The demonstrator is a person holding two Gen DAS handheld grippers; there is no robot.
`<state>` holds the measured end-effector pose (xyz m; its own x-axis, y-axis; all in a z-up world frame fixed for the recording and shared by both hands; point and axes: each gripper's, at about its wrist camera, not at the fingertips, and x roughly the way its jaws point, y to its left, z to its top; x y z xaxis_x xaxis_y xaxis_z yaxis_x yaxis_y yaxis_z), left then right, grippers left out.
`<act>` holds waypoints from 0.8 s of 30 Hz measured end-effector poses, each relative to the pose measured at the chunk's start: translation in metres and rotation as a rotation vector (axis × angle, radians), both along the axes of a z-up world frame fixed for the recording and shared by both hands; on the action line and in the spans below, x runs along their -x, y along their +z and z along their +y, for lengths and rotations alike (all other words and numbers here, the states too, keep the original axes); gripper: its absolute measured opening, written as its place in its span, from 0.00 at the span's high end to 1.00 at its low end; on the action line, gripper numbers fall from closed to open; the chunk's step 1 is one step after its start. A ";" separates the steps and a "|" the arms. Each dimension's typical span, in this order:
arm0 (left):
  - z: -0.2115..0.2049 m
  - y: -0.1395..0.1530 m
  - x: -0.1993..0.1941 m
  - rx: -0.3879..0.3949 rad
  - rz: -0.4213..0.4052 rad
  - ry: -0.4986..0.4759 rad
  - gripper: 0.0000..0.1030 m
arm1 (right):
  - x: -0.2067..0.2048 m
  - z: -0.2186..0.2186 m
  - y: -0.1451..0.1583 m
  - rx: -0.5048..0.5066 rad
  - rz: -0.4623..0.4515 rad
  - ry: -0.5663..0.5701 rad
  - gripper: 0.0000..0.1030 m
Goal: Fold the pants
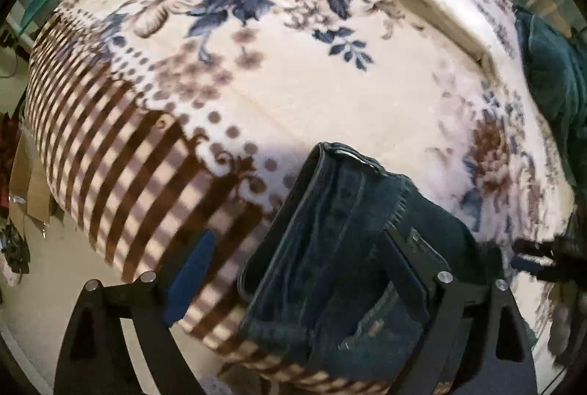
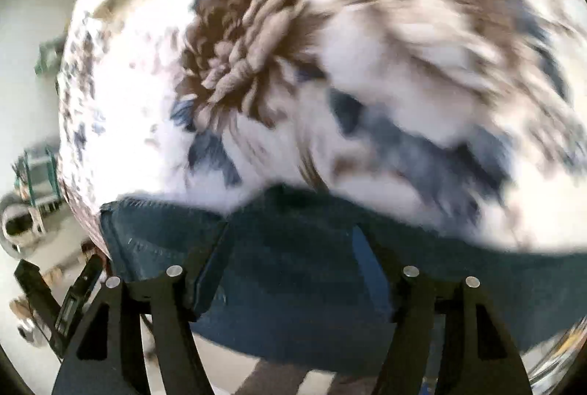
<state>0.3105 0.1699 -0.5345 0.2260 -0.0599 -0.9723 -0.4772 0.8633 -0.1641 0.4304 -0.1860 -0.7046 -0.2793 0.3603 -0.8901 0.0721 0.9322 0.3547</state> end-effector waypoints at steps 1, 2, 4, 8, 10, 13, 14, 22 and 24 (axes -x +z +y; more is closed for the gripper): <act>0.000 -0.007 -0.004 0.008 0.013 -0.010 0.12 | -0.001 0.004 -0.013 -0.001 0.043 0.022 0.33; 0.000 -0.013 -0.006 0.013 0.028 -0.015 0.12 | 0.002 0.007 -0.025 0.014 0.078 0.048 0.38; 0.000 -0.023 -0.008 0.033 0.053 -0.012 0.12 | 0.002 0.011 -0.026 0.021 0.067 0.087 0.82; 0.000 -0.033 -0.002 0.055 0.077 -0.009 0.12 | -0.002 0.003 -0.007 0.069 -0.021 0.052 0.93; 0.001 -0.037 0.003 0.057 0.092 -0.006 0.12 | -0.006 0.002 -0.004 0.088 -0.036 0.040 0.94; 0.003 -0.040 0.008 0.065 0.106 0.001 0.12 | -0.014 -0.001 -0.010 0.100 -0.032 0.060 0.94; 0.003 -0.038 0.010 0.060 0.106 0.000 0.12 | -0.016 -0.005 -0.012 0.099 -0.024 0.048 0.93; -0.016 0.014 0.007 0.002 0.017 -0.079 0.12 | 0.002 -0.050 0.028 0.000 -0.064 -0.029 0.82; -0.027 0.022 0.003 -0.011 -0.004 -0.115 0.12 | 0.015 -0.048 0.010 -0.018 0.001 0.003 0.82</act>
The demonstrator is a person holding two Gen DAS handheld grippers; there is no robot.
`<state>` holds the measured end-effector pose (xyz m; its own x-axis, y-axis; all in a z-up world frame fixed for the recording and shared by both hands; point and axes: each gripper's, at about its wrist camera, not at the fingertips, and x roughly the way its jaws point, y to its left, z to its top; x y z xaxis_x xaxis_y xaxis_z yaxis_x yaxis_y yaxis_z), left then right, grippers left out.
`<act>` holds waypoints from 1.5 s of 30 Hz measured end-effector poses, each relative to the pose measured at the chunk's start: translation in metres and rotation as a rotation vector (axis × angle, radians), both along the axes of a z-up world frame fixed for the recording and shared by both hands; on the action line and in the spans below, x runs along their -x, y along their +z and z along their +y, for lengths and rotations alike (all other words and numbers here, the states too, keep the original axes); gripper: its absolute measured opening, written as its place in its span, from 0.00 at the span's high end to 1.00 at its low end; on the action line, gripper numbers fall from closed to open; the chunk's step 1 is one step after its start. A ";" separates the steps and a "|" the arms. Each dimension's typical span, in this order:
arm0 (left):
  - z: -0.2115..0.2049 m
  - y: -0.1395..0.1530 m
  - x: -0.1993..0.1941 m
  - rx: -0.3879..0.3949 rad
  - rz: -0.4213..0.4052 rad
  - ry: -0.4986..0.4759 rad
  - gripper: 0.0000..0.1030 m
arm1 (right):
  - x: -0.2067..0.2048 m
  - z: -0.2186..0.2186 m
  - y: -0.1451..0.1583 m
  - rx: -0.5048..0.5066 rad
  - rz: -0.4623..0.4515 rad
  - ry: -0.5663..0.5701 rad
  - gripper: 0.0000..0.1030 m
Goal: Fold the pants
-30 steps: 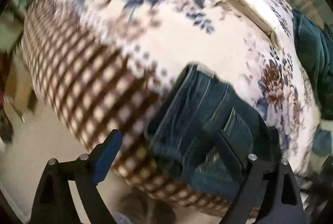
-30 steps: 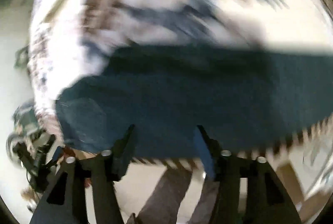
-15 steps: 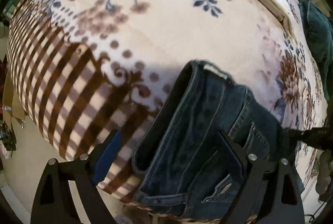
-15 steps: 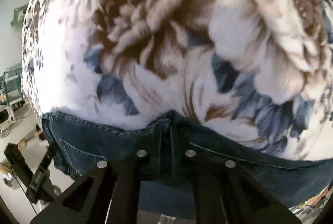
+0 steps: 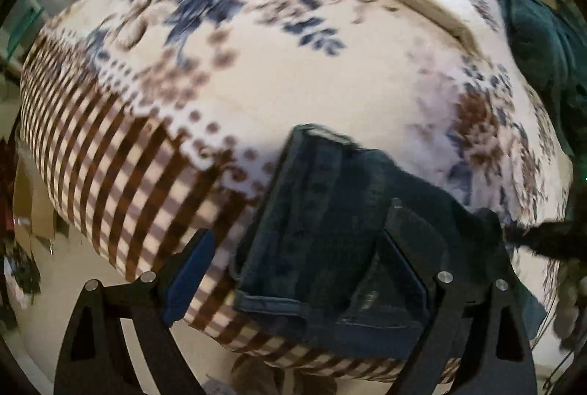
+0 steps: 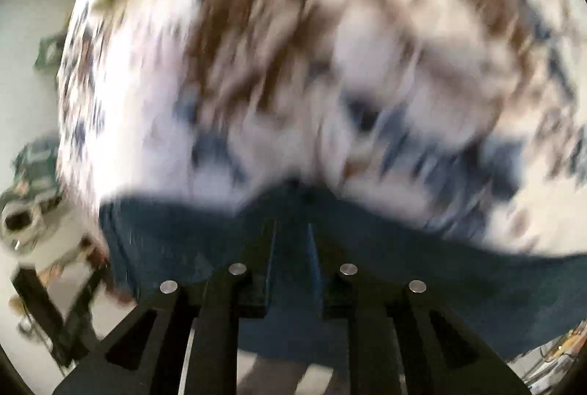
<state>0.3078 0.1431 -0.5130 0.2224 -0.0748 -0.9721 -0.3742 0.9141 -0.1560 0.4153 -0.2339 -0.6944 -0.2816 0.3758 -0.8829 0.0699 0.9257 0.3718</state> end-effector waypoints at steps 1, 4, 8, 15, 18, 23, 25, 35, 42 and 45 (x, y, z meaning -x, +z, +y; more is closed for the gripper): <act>-0.003 0.000 -0.001 -0.009 0.001 -0.017 0.12 | 0.004 0.001 -0.010 0.025 0.006 0.007 0.82; -0.012 -0.016 -0.010 -0.025 0.021 -0.052 0.12 | -0.007 -0.026 -0.030 0.101 -0.048 -0.093 0.83; -0.008 -0.055 -0.015 -0.071 0.121 -0.052 0.12 | -0.018 -0.059 -0.014 0.129 -0.142 -0.196 0.73; -0.011 -0.042 -0.004 -0.043 0.112 -0.038 0.11 | 0.046 -0.132 0.047 0.010 -0.255 -0.382 0.14; -0.054 -0.008 -0.002 -0.049 0.059 -0.096 0.11 | 0.121 -0.176 0.077 -0.021 -0.326 -0.556 0.10; -0.163 0.019 -0.009 -0.042 0.027 -0.246 0.10 | 0.233 -0.281 0.102 0.095 -0.389 -0.820 0.10; -0.209 0.017 -0.012 -0.004 0.030 -0.298 0.10 | 0.273 -0.332 0.096 0.124 -0.378 -0.912 0.10; -0.418 -0.046 -0.018 0.059 0.128 -0.452 0.10 | 0.360 -0.581 0.000 0.006 -0.467 -1.298 0.12; -0.460 -0.098 -0.010 -0.037 0.162 -0.505 0.00 | 0.360 -0.616 -0.036 -0.190 -0.606 -1.410 0.27; -0.462 -0.104 -0.011 -0.054 0.164 -0.498 0.00 | 0.354 -0.621 -0.045 -0.274 -0.656 -1.416 0.29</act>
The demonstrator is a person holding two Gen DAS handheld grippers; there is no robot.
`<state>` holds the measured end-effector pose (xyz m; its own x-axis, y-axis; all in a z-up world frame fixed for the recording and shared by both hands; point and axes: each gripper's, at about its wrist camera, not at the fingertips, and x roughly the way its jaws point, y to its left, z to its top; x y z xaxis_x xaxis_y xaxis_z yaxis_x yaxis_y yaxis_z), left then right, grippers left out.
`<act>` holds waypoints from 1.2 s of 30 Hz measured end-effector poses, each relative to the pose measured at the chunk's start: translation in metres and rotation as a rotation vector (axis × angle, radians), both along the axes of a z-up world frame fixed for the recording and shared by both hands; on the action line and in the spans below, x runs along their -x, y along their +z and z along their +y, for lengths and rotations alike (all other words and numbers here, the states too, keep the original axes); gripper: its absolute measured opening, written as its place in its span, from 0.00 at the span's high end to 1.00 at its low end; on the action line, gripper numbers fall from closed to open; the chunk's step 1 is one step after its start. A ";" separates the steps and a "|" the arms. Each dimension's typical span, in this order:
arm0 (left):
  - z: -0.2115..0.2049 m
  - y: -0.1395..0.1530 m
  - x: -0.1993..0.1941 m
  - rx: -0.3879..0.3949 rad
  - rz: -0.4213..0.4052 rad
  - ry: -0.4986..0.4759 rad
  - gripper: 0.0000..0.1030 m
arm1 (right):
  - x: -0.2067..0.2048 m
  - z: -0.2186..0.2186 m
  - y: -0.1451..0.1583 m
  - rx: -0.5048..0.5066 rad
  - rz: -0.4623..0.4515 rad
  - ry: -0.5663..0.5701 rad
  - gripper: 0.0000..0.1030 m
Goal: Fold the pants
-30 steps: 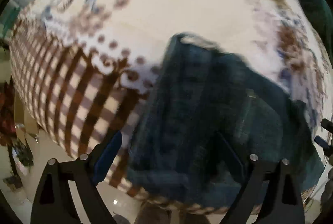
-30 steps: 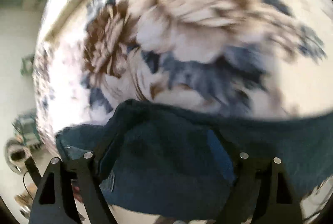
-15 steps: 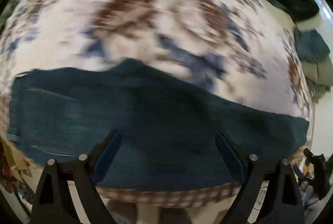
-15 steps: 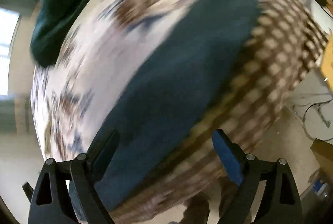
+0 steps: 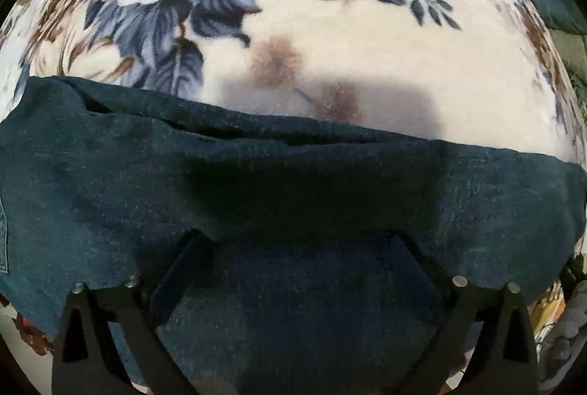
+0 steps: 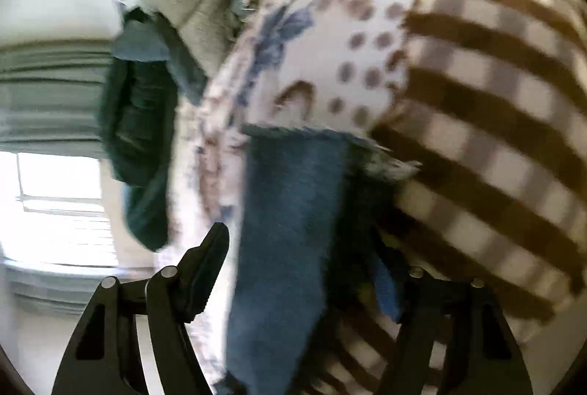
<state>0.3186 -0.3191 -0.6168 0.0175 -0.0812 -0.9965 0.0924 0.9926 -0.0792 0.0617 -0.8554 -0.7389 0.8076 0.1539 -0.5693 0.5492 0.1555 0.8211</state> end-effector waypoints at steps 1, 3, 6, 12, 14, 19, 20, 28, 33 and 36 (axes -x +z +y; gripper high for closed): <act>-0.001 -0.001 -0.002 -0.007 0.003 0.008 0.00 | -0.004 -0.001 -0.003 -0.001 -0.002 0.000 0.29; 0.000 -0.004 -0.005 -0.008 0.006 0.036 0.00 | -0.012 -0.002 -0.009 0.005 -0.003 -0.005 0.29; 0.002 -0.011 -0.008 -0.008 0.015 0.088 0.00 | -0.027 0.003 -0.012 0.055 0.013 0.008 0.37; -0.001 0.004 -0.007 -0.024 -0.012 0.103 0.00 | -0.031 0.013 0.010 0.117 0.090 0.020 0.92; 0.005 0.011 -0.003 -0.014 -0.011 0.118 0.00 | -0.029 0.022 0.031 0.159 0.096 0.031 0.92; 0.034 0.034 -0.010 0.070 0.009 0.159 0.00 | -0.041 0.075 0.107 0.280 0.044 0.117 0.92; 0.043 0.039 -0.009 0.083 0.007 0.165 0.00 | -0.047 0.094 0.124 0.291 0.032 0.137 0.92; 0.148 0.078 0.001 0.142 -0.033 0.240 0.00 | -0.091 0.262 0.170 0.295 -0.030 0.348 0.92; 0.219 0.088 0.019 0.173 -0.044 0.300 0.00 | -0.120 0.375 0.149 0.322 -0.027 0.488 0.92; 0.259 0.083 0.022 0.173 -0.053 0.329 0.00 | -0.133 0.440 0.122 0.346 -0.009 0.569 0.92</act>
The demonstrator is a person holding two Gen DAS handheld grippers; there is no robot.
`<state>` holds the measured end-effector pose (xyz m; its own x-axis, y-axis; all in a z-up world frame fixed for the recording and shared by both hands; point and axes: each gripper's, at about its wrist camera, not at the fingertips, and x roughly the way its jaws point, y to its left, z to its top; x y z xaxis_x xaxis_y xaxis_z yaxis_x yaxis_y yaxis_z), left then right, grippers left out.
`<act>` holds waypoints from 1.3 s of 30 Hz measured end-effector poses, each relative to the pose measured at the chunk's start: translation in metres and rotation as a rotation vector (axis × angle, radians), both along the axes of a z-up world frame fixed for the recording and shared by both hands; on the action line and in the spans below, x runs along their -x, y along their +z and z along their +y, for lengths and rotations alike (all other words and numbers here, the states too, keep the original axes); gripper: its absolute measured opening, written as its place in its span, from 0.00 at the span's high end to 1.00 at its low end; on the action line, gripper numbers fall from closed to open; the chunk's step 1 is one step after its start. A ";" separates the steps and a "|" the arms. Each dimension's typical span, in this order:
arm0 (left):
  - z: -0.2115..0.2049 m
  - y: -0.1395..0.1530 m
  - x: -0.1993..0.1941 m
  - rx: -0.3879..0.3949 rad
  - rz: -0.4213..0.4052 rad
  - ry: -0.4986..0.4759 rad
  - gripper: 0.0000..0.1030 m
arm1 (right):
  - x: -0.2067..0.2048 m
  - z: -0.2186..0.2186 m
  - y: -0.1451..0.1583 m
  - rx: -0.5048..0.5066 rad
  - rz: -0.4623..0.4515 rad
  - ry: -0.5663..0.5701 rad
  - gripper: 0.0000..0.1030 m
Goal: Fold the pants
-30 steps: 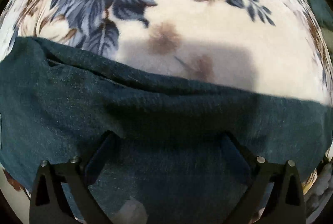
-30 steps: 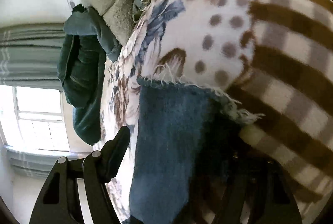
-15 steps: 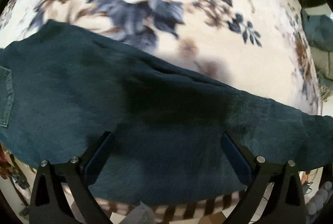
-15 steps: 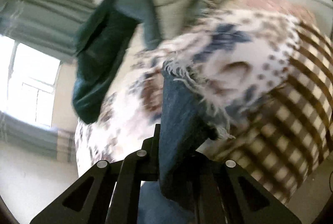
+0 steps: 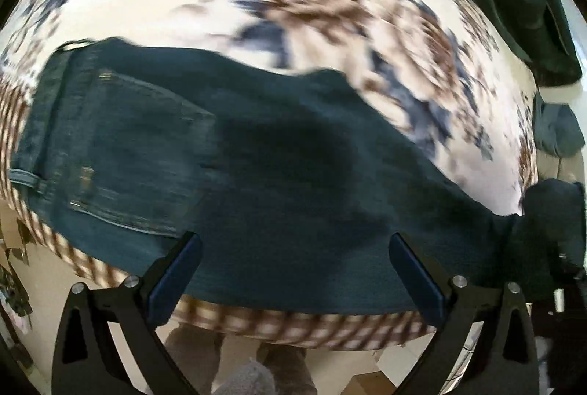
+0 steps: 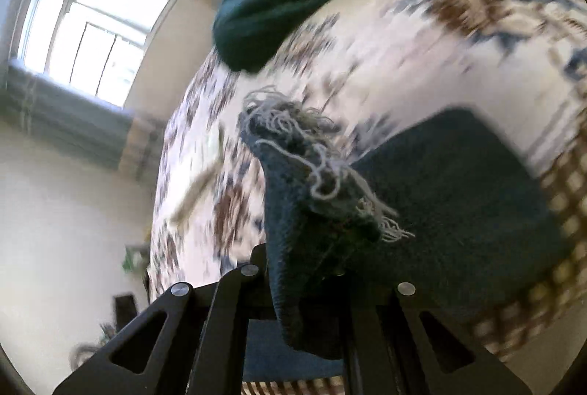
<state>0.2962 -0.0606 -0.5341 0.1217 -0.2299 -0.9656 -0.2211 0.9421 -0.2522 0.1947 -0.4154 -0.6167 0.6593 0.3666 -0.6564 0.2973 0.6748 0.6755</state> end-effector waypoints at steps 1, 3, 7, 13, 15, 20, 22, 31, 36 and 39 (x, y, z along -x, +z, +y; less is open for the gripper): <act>0.009 0.000 0.005 -0.005 -0.001 0.005 0.00 | -0.005 0.021 -0.013 0.003 0.013 0.023 0.92; 0.029 -0.001 0.004 -0.005 -0.005 0.034 0.00 | -0.008 0.052 -0.038 -0.017 0.043 0.048 0.92; 0.051 0.002 -0.002 0.014 -0.047 0.040 0.00 | -0.017 0.105 -0.088 0.049 0.161 0.138 0.91; 0.058 0.007 -0.014 0.027 -0.083 0.032 0.00 | -0.027 0.106 -0.110 -0.170 0.246 0.224 0.36; 0.055 0.008 -0.016 0.057 -0.079 0.033 0.00 | -0.025 0.090 -0.092 -0.208 0.219 0.208 0.23; 0.016 -0.009 -0.024 0.143 -0.022 -0.011 0.00 | -0.011 0.040 -0.059 -0.083 0.237 0.112 0.18; -0.004 -0.023 -0.026 0.128 0.013 -0.042 0.00 | -0.003 0.023 -0.054 0.043 0.299 0.055 0.18; -0.068 -0.047 -0.027 -0.019 -0.040 -0.163 0.88 | -0.011 -0.011 -0.070 0.539 0.520 0.033 0.08; -0.072 -0.037 -0.029 -0.018 -0.086 -0.199 0.95 | -0.006 -0.014 -0.073 0.542 0.558 0.045 0.08; -0.059 -0.033 -0.030 0.003 -0.115 -0.168 0.96 | -0.007 -0.018 -0.075 0.538 0.553 0.050 0.08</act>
<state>0.3262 -0.1197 -0.5669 0.1905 -0.2591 -0.9469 -0.0302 0.9625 -0.2695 0.2017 -0.4329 -0.6916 0.1747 -0.0758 -0.9817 0.4568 0.8895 0.0126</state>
